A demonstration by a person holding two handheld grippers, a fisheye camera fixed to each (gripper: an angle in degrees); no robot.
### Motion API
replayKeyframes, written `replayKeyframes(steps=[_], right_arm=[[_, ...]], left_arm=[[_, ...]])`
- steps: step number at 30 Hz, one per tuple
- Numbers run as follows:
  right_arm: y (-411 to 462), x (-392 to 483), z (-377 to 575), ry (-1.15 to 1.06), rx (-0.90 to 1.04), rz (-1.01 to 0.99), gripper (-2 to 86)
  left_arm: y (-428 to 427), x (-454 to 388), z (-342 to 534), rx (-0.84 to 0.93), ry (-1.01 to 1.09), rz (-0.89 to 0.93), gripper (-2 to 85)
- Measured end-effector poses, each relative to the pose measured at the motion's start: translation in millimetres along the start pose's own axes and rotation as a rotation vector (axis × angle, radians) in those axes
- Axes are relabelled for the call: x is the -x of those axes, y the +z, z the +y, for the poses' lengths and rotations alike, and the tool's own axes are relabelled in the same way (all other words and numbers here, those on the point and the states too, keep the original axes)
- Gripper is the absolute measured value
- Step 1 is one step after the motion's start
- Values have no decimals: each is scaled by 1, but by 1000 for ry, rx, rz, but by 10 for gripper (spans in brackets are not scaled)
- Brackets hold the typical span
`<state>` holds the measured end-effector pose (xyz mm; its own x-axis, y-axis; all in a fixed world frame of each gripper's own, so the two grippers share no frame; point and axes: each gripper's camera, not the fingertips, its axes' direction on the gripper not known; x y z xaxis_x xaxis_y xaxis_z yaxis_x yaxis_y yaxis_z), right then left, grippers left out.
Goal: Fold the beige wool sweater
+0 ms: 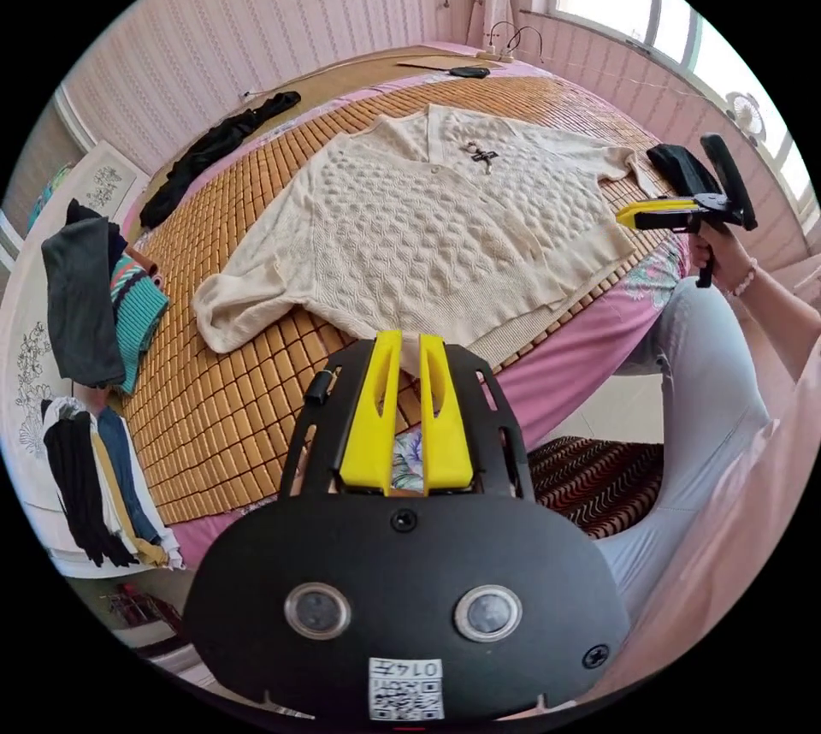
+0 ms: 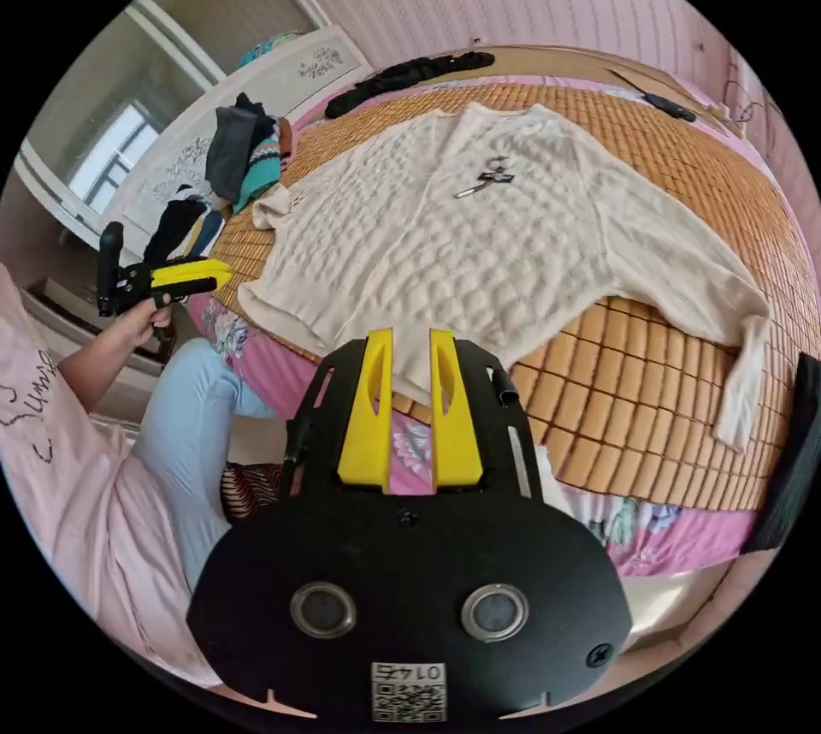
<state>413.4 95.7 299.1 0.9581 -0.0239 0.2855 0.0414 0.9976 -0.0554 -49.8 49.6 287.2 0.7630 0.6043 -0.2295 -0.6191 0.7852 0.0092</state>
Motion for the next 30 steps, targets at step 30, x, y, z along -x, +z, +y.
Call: replayKeyframes(steps=[30], right_arm=[[-51, -283, -135, -37, 509, 237, 2]], left_arm=[[166, -230, -295, 43, 411, 246, 54]])
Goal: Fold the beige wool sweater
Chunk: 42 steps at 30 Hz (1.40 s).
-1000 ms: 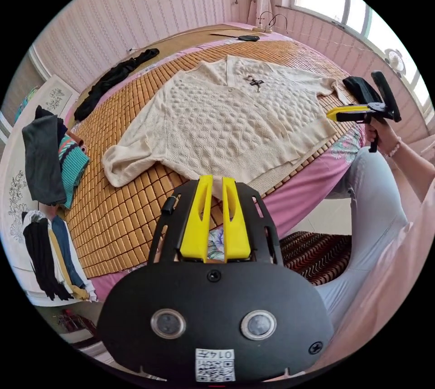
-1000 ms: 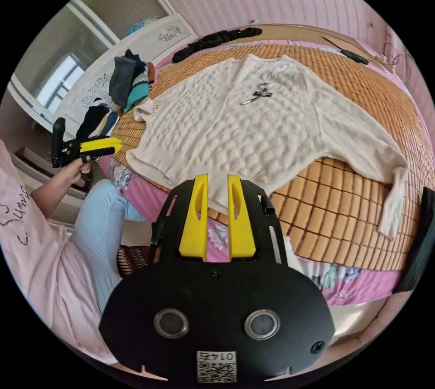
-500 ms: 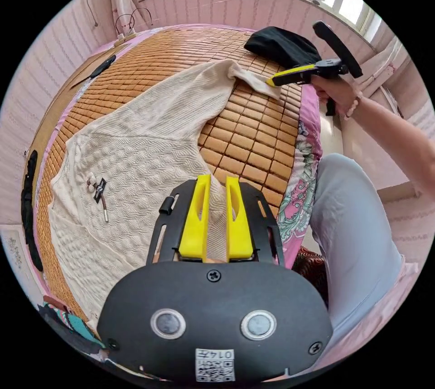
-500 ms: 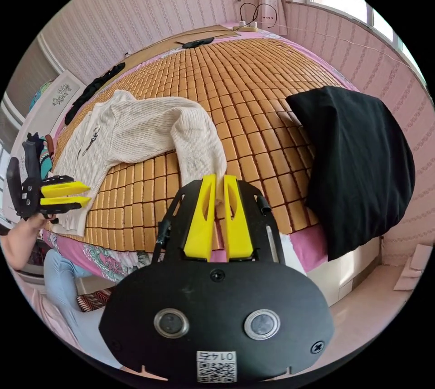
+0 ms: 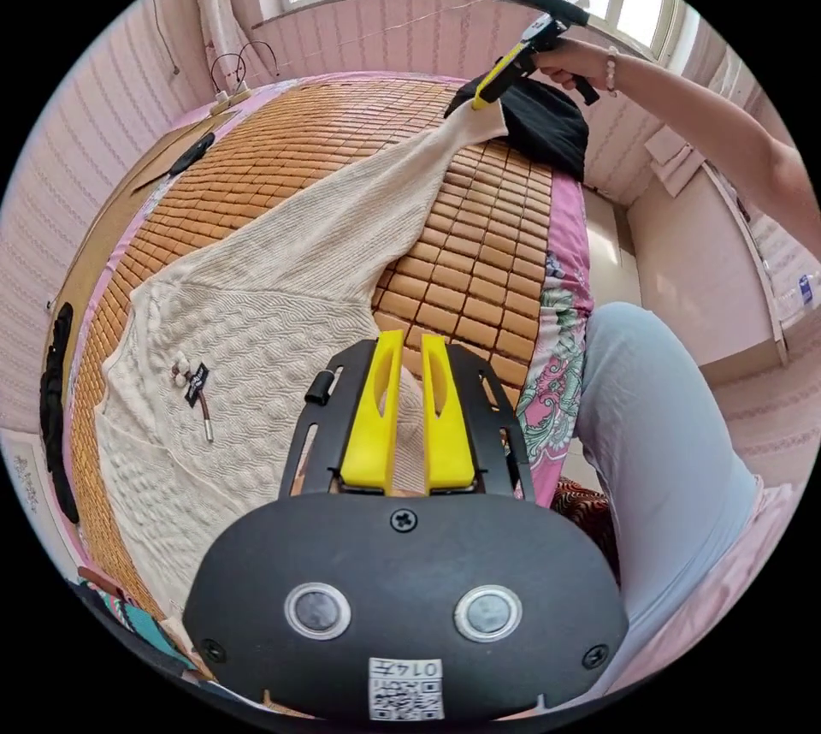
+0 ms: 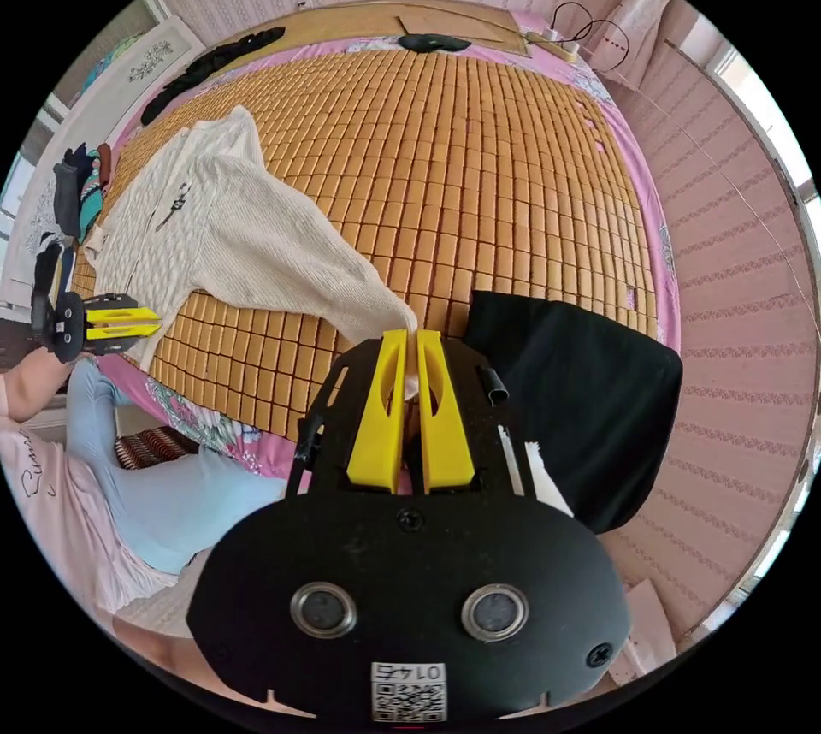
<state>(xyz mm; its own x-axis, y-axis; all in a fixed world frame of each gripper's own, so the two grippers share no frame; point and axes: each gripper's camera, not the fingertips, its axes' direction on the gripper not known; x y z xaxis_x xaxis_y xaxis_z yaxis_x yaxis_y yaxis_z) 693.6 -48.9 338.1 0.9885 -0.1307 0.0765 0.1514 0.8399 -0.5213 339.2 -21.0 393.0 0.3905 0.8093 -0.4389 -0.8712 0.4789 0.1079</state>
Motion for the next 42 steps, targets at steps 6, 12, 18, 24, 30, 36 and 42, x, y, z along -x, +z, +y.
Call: replayKeyframes(steps=[6, 12, 18, 24, 30, 36, 42], right_arm=[[32, 10, -13, -63, 136, 101, 1], [31, -5, -5, 10, 59, 27, 1], [35, -5, -3, 53, 11, 47, 1], [39, -7, 9, 86, -22, 56, 4], [44, -22, 19, 143, -41, -6, 7], [57, -22, 45, 223, -139, 15, 40], [34, 3, 123, 416, -367, 93, 78]], left_arm=[[-7, 78, -35, -75, -97, -3, 48], [24, 180, -123, 30, -192, -174, 9], [75, 202, -151, 130, -198, -189, 34], [49, 227, -138, -67, -312, -147, -8], [66, 243, -118, -46, -410, -149, -9], [49, 254, -113, -37, -385, -94, 12], [-67, 232, -33, -305, -176, -75, 45]])
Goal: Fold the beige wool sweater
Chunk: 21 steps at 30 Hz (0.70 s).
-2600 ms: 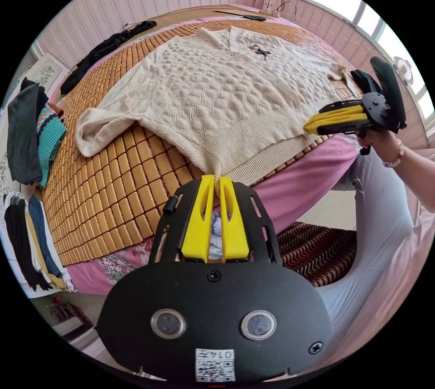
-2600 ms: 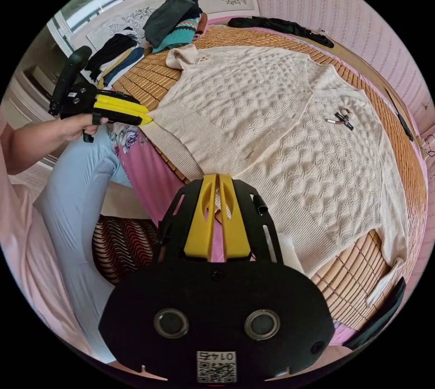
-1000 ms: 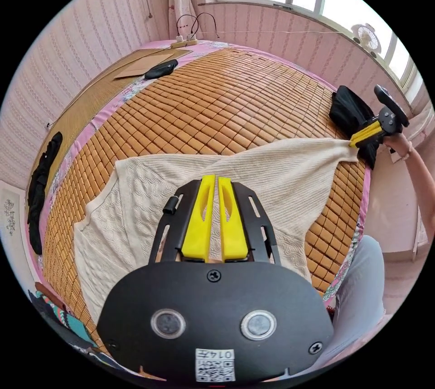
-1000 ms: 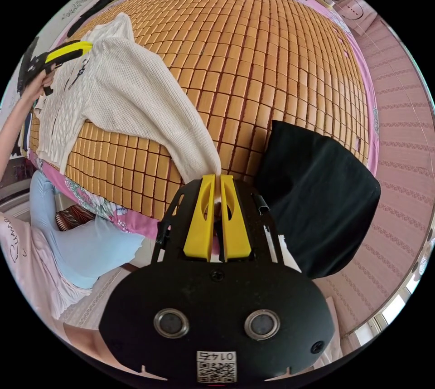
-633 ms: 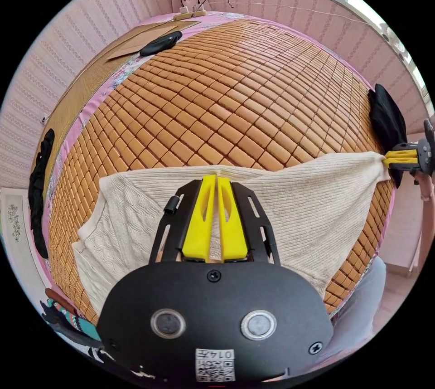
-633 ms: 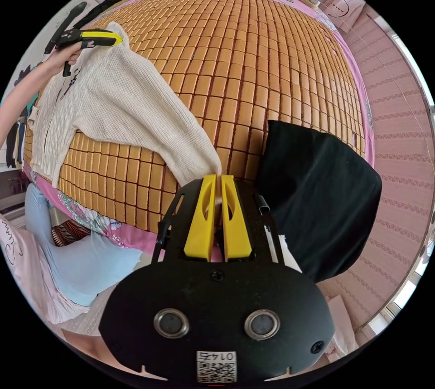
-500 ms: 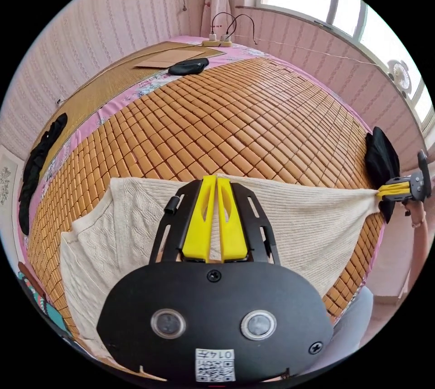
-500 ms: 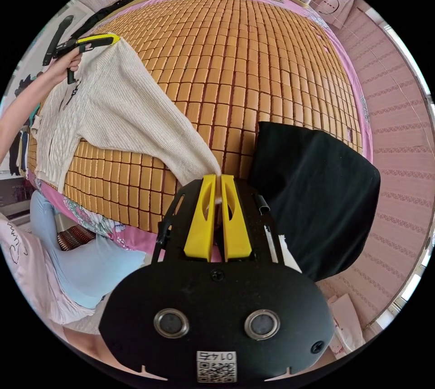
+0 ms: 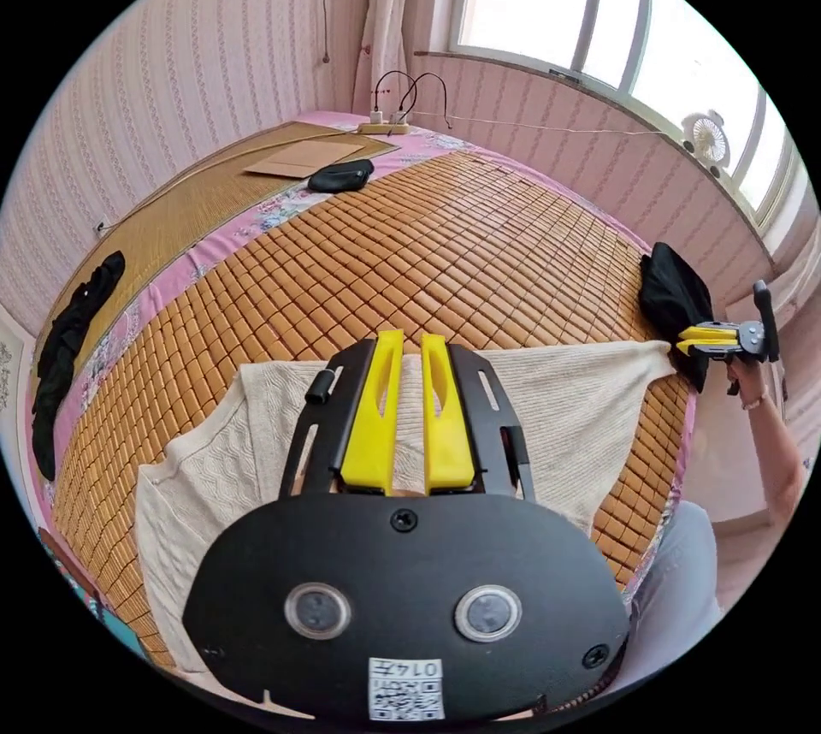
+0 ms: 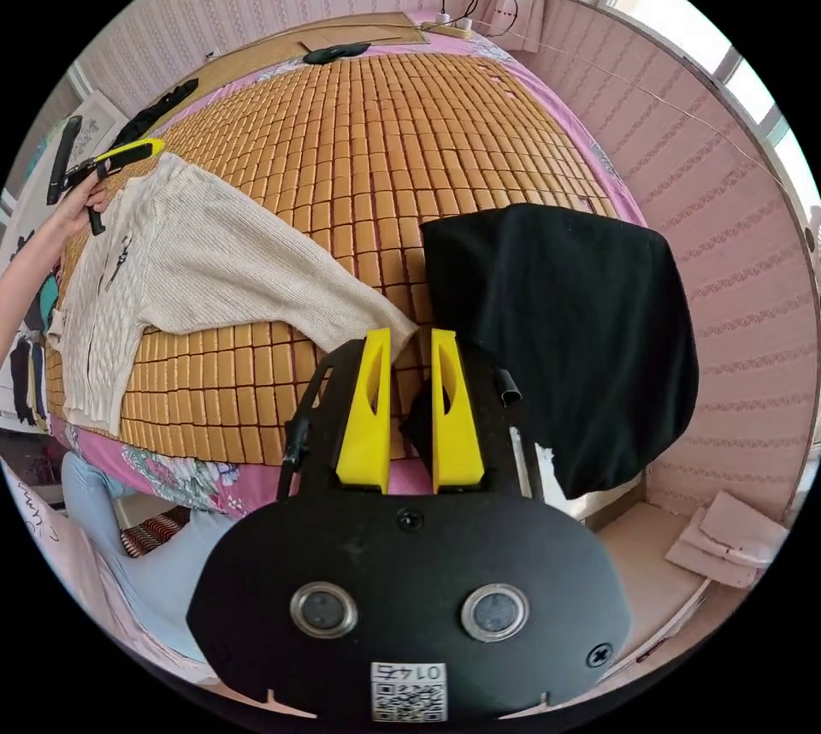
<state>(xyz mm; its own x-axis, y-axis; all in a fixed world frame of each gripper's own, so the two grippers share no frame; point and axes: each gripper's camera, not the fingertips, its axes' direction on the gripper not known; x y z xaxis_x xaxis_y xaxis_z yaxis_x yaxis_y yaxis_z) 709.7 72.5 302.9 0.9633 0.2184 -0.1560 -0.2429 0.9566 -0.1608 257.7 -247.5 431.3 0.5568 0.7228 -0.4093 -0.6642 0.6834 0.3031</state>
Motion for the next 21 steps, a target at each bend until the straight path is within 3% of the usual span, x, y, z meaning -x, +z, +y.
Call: replayKeyframes(steps=[2, 5, 10, 15, 21], right_arm=[[-16, 15, 30, 4, -72, -69, 76], [-15, 71, 75, -79, -59, -345, 66], [15, 192, 126, -149, 29, -682, 51], [37, 238, 126, -104, 78, -738, 40], [59, 264, 128, -83, 116, -716, 4]], left_arm=[[-46, -9, 45, -14, 48, 1, 47], [-107, -29, 148, 36, 88, -83, 60], [-183, -36, 314, 201, -256, -231, 72], [-222, -20, 417, 223, -652, -251, 124], [-207, 0, 461, 193, -816, -138, 104]])
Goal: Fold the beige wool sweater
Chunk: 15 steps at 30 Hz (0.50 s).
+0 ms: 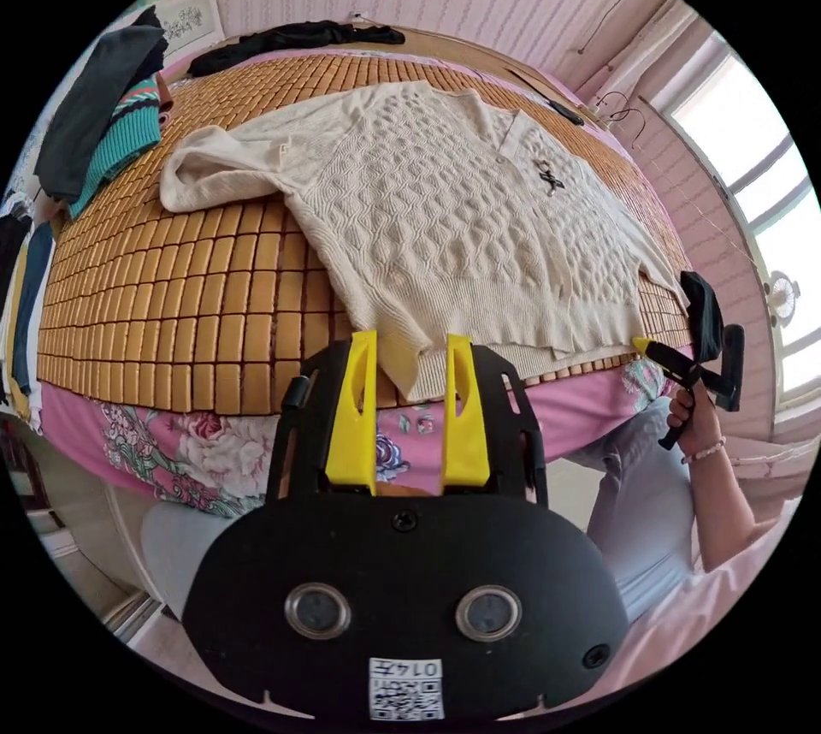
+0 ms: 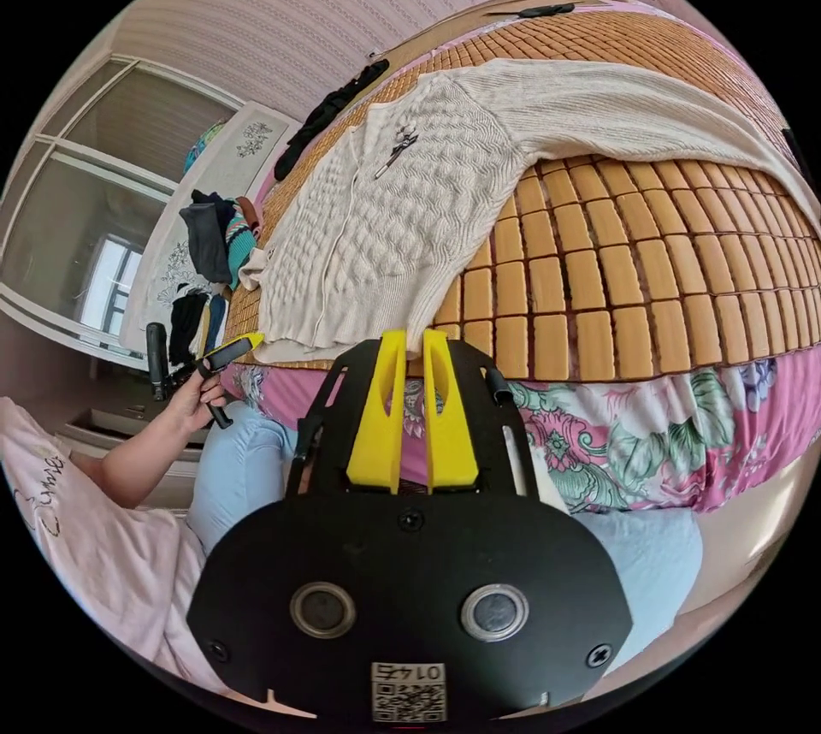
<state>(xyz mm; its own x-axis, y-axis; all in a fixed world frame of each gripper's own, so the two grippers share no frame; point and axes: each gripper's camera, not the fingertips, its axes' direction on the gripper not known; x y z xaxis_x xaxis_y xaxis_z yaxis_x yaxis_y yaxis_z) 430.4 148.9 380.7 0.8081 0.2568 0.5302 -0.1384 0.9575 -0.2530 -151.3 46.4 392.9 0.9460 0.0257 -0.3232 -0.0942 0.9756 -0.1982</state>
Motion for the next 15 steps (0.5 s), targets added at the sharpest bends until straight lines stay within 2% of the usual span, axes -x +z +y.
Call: replayKeyframes(steps=[4, 15], right_arm=[[6, 6, -10, -4, 61, 18, -3], [25, 65, -26, -155, 324, 212, -5]], left_arm=[[-3, 12, 3, 43, 22, -9, 6], [-43, 18, 70, 114, 159, 28, -9]])
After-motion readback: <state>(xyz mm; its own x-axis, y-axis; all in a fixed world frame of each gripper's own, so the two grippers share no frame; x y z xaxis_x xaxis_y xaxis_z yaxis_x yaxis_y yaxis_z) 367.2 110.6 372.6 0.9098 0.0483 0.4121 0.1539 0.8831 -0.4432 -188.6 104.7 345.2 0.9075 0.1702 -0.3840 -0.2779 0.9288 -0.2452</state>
